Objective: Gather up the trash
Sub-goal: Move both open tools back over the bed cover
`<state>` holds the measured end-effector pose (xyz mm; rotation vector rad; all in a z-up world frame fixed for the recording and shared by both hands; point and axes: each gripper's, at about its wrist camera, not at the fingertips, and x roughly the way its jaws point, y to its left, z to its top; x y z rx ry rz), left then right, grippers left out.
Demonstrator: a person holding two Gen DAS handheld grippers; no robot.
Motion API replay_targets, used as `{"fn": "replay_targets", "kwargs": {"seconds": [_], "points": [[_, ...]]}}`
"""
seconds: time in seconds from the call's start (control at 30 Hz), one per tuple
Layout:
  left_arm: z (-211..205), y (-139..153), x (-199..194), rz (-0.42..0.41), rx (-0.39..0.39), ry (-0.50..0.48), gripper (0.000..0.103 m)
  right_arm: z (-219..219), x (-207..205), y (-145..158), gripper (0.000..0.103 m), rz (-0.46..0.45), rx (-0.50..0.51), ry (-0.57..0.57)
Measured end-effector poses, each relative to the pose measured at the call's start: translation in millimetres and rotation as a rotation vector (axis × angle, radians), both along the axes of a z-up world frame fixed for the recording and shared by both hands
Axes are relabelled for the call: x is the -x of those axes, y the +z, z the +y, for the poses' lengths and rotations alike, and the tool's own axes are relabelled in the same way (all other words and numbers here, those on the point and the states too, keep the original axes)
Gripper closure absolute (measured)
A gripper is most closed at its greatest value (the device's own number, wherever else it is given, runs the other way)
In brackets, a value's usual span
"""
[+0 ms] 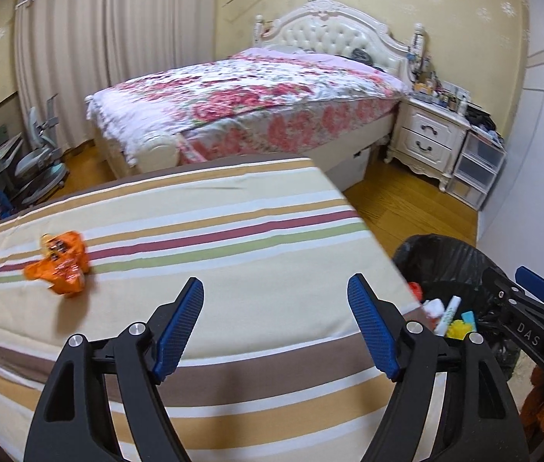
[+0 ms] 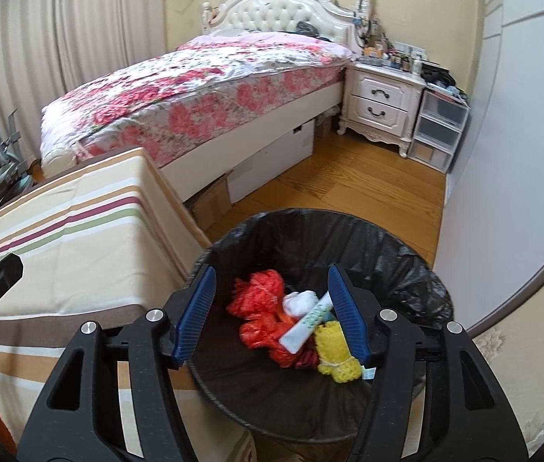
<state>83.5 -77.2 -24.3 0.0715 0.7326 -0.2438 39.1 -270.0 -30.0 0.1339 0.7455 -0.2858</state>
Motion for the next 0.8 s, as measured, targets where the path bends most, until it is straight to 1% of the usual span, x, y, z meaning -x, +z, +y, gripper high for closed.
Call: {"fn": "replay_targets", "kwargs": {"seconds": [0.1, 0.5, 0.8], "points": [[21, 0, 0, 0.003, -0.001, 0.041, 0.028, 22, -4, 1, 0.041, 0.002, 0.004, 0.052], [107, -3, 7, 0.01, -0.005, 0.212, 0.028, 115, -20, 4, 0.041, 0.025, 0.022, 0.257], [165, -8, 9, 0.023, -0.004, 0.318, 0.028, 176, -28, 4, 0.041, 0.043, 0.013, 0.379]]}}
